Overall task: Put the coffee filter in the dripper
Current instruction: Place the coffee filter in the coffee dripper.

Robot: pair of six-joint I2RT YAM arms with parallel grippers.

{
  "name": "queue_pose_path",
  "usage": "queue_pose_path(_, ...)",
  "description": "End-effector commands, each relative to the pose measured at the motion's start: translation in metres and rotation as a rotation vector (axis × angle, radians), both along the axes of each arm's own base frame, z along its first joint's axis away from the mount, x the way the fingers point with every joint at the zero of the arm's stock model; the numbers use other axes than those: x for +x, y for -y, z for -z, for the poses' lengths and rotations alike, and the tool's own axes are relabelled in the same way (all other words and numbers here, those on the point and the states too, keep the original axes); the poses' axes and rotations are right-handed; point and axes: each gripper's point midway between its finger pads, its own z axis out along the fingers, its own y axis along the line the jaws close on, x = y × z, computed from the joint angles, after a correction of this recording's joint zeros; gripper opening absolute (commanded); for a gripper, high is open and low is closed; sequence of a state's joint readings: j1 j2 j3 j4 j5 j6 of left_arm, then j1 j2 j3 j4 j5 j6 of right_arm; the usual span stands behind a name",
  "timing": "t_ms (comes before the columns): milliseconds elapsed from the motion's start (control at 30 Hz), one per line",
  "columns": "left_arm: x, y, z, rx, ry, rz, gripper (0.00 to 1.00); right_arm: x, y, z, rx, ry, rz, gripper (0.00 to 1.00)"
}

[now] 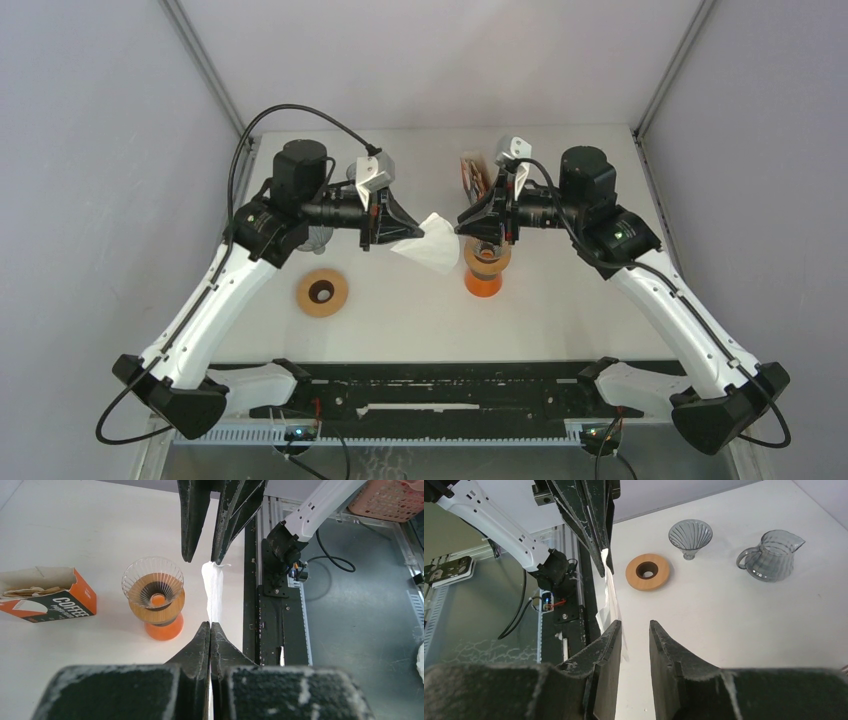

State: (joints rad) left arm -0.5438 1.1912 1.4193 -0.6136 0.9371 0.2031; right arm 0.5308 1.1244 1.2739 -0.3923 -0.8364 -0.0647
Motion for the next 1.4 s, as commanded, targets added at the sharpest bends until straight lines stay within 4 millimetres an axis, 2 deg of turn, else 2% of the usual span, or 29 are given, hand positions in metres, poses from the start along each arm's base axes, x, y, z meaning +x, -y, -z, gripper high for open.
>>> queue_pose_path(0, -0.004, 0.001, -0.004, -0.017, 0.018, 0.035, 0.00, -0.002, -0.004, -0.012, 0.031, 0.046, -0.026, 0.35)
queue_pose_path(300, -0.003, 0.002, -0.002, -0.015, 0.012, 0.033, 0.00, -0.005, -0.008, -0.011, 0.032, 0.039, -0.053, 0.35)
queue_pose_path(533, 0.004, 0.000, 0.003, 0.006, 0.015, -0.001, 0.00, -0.006, -0.003, -0.011, 0.023, 0.054, -0.031, 0.35)
queue_pose_path(900, -0.005, 0.003, -0.003, -0.019, 0.000, 0.057, 0.00, -0.004, -0.008, -0.003, 0.009, 0.026, -0.053, 0.35)
queue_pose_path(1367, -0.012, 0.005, -0.013, -0.070, 0.011, 0.084, 0.00, -0.013, -0.016, 0.010, 0.014, -0.009, -0.134, 0.33)
